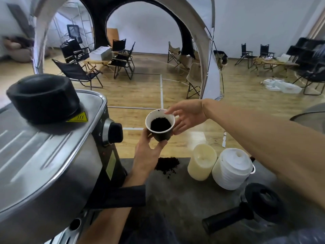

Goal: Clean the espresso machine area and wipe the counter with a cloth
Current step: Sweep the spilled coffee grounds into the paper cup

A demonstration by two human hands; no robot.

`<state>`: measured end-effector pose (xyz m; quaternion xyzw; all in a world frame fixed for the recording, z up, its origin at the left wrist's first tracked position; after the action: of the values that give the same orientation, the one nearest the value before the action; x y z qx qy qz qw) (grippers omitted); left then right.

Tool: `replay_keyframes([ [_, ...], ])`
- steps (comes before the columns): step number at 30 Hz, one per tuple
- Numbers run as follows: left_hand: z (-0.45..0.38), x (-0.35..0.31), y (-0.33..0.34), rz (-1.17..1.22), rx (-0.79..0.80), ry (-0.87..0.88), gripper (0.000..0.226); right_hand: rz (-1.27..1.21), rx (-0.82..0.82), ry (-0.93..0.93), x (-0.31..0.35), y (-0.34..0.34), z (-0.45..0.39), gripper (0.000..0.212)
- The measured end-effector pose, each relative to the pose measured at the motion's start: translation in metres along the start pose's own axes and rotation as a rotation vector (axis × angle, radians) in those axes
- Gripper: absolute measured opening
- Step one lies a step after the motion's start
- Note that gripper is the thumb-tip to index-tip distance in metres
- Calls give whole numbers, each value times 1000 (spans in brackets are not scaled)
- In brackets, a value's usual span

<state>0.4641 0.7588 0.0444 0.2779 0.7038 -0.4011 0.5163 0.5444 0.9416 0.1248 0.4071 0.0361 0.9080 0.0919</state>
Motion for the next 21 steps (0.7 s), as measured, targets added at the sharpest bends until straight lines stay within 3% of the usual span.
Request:
replay_keyframes([
  [4,6,15,1,-355,143,-185,104,72,-55,63,4,-25,-21,63],
  [8,24,21,5,-613,273,-241,103,198,-97,211,-21,-45,-53,57],
  [12,50,7,20,-873,357,-81,86,275,-116,312,-45,-63,-84,53],
  [19,87,-4,56,-1031,622,196,66,295,-70,423,-77,-77,-113,55],
  [21,89,1,62,-1034,734,170,66,285,-24,447,-84,-75,-117,57],
])
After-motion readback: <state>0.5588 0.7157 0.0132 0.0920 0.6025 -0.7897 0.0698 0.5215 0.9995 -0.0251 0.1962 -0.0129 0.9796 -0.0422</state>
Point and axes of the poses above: each hand's wrist, its own z-axis away from the middle knuckle, its own y-axis out of the palm, x = y × z, the point moved 4 cm from there along -z, towards the middle knuckle, and after that the axes turned 8 degrees about x, right-handed, at the moved point
